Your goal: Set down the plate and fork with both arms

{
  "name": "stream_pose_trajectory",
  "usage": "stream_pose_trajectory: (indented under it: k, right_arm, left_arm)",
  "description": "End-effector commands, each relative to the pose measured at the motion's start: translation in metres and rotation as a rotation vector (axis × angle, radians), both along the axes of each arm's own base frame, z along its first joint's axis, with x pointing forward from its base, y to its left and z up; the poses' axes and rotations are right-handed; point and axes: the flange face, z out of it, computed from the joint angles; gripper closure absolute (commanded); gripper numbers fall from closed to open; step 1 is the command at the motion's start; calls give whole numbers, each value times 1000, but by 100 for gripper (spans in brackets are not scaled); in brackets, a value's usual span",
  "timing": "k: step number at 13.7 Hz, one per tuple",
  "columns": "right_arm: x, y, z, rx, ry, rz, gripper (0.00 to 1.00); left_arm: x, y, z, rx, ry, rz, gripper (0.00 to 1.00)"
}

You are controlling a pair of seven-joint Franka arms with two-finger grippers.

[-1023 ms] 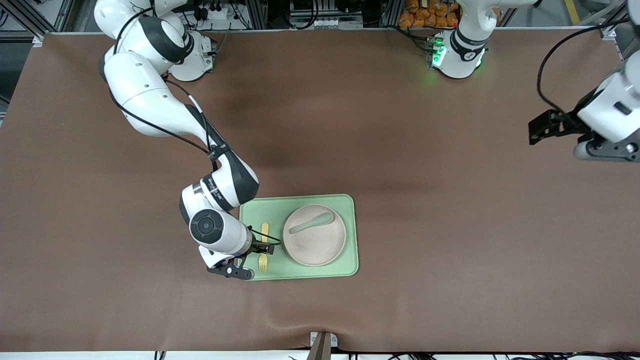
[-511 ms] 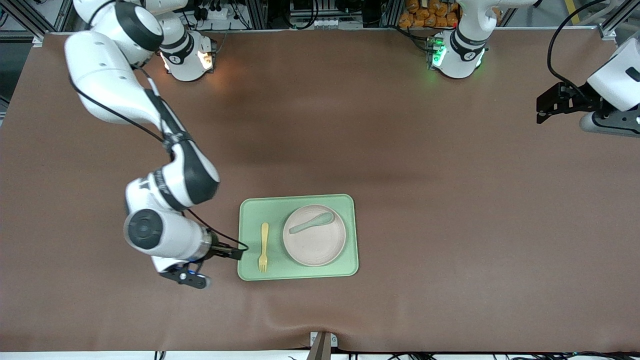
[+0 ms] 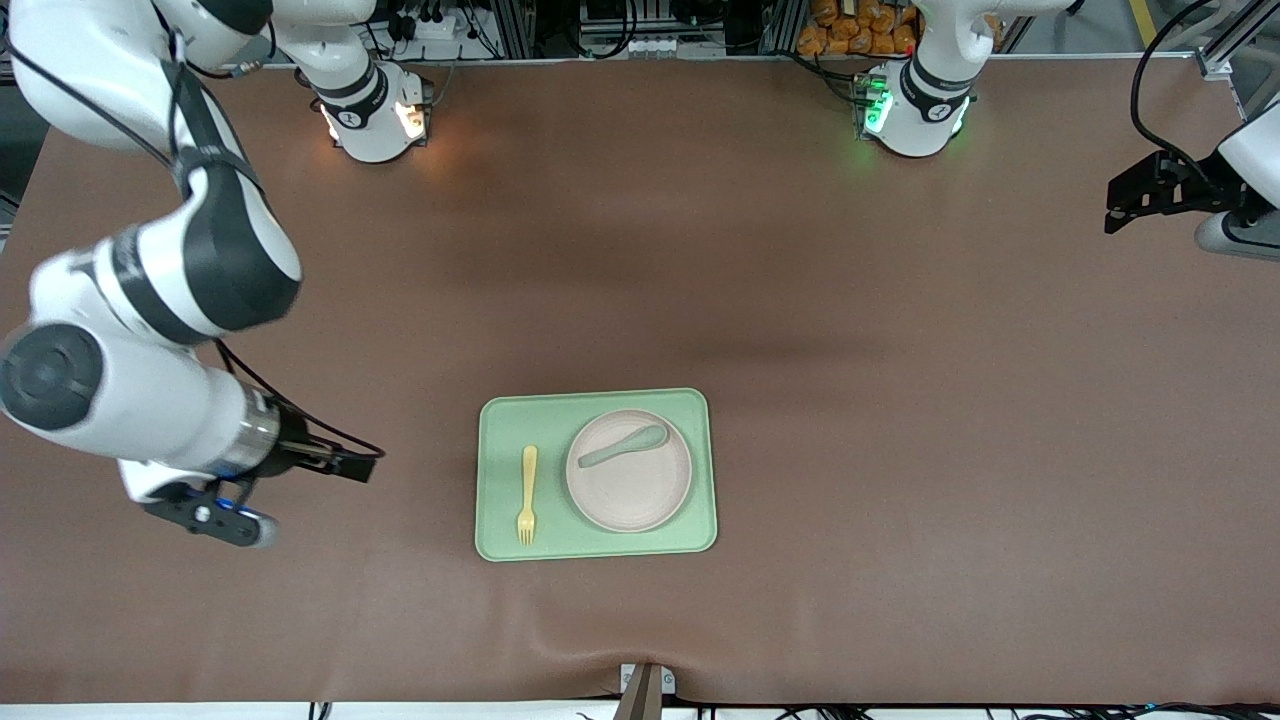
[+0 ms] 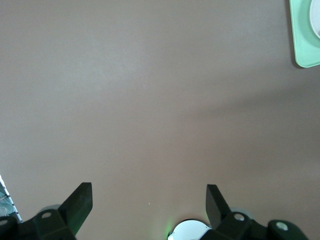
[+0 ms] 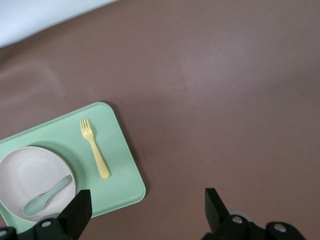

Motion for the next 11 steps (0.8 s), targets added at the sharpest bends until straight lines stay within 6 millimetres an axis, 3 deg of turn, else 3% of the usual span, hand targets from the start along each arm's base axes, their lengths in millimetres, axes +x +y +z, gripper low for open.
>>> stream_pose_trajectory:
  k: [1, 6, 8, 11]
  right_arm:
    - [-16, -28, 35, -53, -7, 78, 0]
    - [-36, -130, 100, 4, -50, 87, 0]
    - [-50, -147, 117, 3, -34, 77, 0]
    - [-86, -161, 113, -20, -49, 49, 0]
  left_arm:
    - [-9, -4, 6, -39, 2, 13, 0]
    - [-9, -8, 7, -52, 1, 72, 0]
    - [-8, -6, 4, -43, 4, 85, 0]
    - [-8, -13, 4, -45, 6, 137, 0]
